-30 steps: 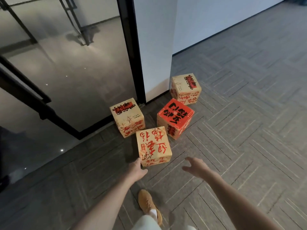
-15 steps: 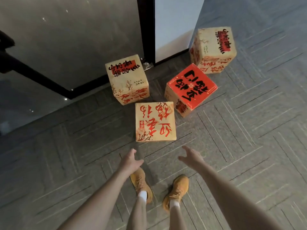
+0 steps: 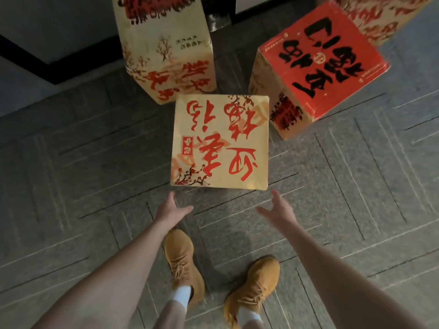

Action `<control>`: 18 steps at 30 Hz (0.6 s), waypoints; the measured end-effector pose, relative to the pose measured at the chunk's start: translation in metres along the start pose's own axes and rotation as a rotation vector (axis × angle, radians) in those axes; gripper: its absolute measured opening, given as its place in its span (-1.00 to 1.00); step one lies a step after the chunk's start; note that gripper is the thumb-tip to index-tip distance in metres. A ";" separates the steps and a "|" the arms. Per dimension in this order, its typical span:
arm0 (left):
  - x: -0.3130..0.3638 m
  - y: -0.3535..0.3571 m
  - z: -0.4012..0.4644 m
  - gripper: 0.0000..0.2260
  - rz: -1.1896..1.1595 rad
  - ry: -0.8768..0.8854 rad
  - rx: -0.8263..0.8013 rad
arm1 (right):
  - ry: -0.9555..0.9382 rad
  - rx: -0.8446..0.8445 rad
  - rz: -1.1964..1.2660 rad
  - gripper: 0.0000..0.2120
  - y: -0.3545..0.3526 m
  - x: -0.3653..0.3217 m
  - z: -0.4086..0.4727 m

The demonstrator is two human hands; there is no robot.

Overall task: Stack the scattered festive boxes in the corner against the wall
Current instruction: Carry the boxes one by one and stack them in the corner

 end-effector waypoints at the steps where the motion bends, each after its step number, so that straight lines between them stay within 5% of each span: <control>1: -0.004 0.001 0.018 -0.23 -0.019 0.011 0.016 | 0.000 0.004 0.015 -0.08 0.003 0.005 0.014; 7: -0.020 -0.006 0.096 -0.15 -0.091 0.161 0.029 | -0.160 0.088 0.166 -0.13 0.012 0.007 0.076; 15: -0.011 -0.010 0.115 -0.49 -0.124 0.390 -0.006 | -0.202 0.177 0.332 -0.53 0.018 -0.002 0.092; 18: -0.004 -0.014 0.098 -0.44 -0.151 0.476 0.012 | -0.214 0.189 0.321 -0.55 0.013 -0.011 0.075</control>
Point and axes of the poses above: each hand's wrist, its own z-axis towards the middle knuckle, its own y-axis out of the palm, x = y × z, the point moved 3 cm from there along z, towards the middle knuckle, and after that the axes turned 14 degrees about -x, right-handed, at the moved point
